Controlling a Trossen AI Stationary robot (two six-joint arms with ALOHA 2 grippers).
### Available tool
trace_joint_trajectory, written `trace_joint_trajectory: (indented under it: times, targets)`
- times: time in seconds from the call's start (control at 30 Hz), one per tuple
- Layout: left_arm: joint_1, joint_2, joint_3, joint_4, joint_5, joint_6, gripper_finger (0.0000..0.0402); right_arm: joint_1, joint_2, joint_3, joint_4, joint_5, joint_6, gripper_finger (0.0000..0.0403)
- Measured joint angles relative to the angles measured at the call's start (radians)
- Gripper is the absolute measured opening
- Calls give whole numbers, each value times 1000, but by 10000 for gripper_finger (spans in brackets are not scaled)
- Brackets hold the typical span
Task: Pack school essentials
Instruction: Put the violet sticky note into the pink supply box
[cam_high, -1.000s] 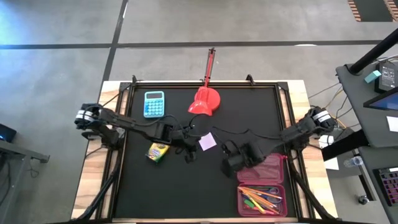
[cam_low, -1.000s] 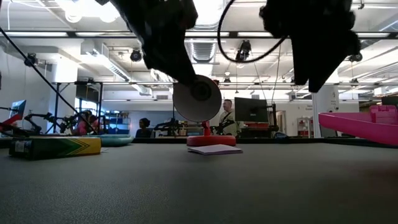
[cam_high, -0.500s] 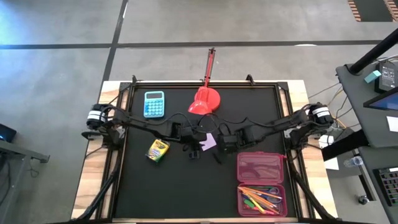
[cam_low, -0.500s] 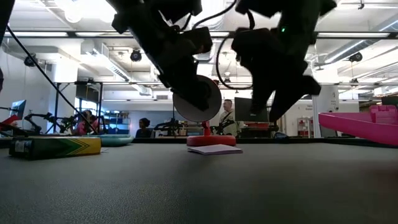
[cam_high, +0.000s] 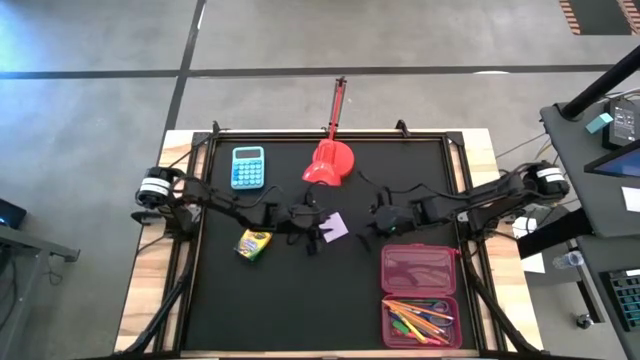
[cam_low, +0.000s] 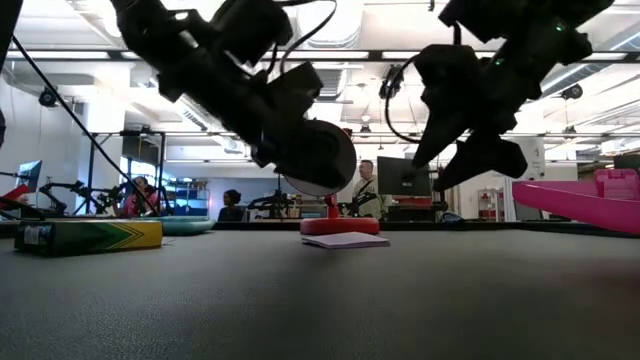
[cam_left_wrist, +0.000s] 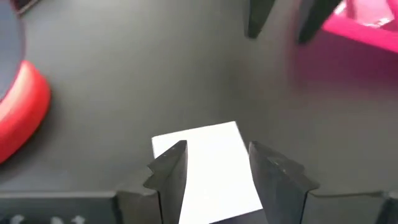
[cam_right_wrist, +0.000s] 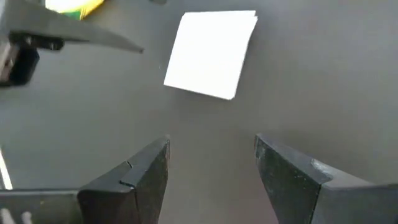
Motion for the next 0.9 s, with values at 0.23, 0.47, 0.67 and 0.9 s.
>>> trace_joint_trajectory:
  times: [0.23, 0.47, 0.67, 0.9]
  targets:
    - [8, 22, -66, 67, -37, 6, 155, 0, -31, -3, -3, 85, 20, 221]
    - [7, 97, -70, 169, -75, 2, 155, -13, -31, -2, -17, 179, 128, 221]
    - [8, 143, -63, 170, -90, 2, 155, -24, -30, -3, -11, 177, 160, 221]
    - [8, 179, -63, 189, -91, 0, 155, -48, -30, -9, 2, 127, 153, 222]
